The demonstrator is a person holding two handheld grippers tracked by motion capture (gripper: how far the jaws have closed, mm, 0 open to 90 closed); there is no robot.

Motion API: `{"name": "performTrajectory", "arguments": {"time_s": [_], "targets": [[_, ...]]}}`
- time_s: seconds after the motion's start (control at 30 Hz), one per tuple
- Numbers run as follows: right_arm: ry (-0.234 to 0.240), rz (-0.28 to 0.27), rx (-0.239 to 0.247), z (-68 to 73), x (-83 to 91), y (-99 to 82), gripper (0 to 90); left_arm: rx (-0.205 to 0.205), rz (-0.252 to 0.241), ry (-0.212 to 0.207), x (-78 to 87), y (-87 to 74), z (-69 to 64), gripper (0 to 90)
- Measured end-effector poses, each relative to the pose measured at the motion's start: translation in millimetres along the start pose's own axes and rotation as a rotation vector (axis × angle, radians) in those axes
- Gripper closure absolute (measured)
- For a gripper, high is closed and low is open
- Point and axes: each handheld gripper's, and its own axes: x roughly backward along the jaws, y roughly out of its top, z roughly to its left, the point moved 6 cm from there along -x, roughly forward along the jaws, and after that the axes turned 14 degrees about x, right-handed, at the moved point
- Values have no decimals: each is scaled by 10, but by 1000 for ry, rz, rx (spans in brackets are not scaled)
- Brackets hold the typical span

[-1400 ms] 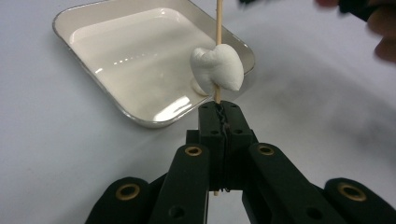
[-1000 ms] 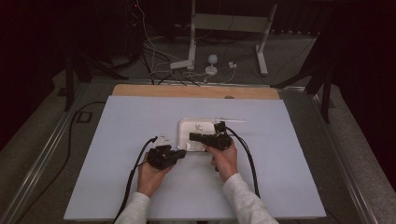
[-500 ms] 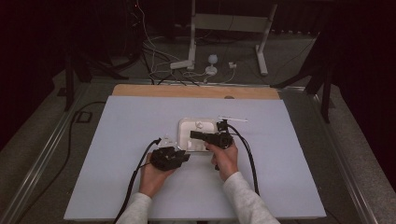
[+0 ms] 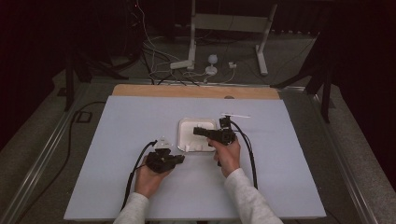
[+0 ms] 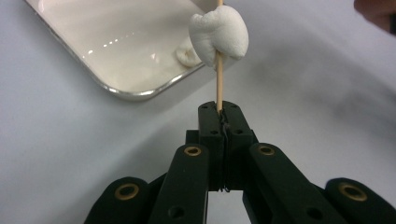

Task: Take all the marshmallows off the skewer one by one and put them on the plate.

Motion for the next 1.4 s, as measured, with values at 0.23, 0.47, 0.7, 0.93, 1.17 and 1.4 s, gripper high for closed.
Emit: {"name": "performTrajectory", "arguments": {"time_s": [0.23,0.47,0.7,0.93,1.17,1.4], "targets": [[-18,-5,-13,-69,11,33,828,9,11,21,48,-46,55,900],[15,14,47,56,35,-1,588,47,-48,-1,69,44,43,900],[83,59,85,295,-76,-144,541,83,-109,-12,85,144,25,900],[101,91,85,376,-203,-250,574,102,-154,-34,112,199,-5,900],[105,89,54,373,-254,-274,733,101,-164,-40,105,207,-24,900],[86,77,46,360,-228,-243,805,93,-166,-28,103,197,-36,900]]}}
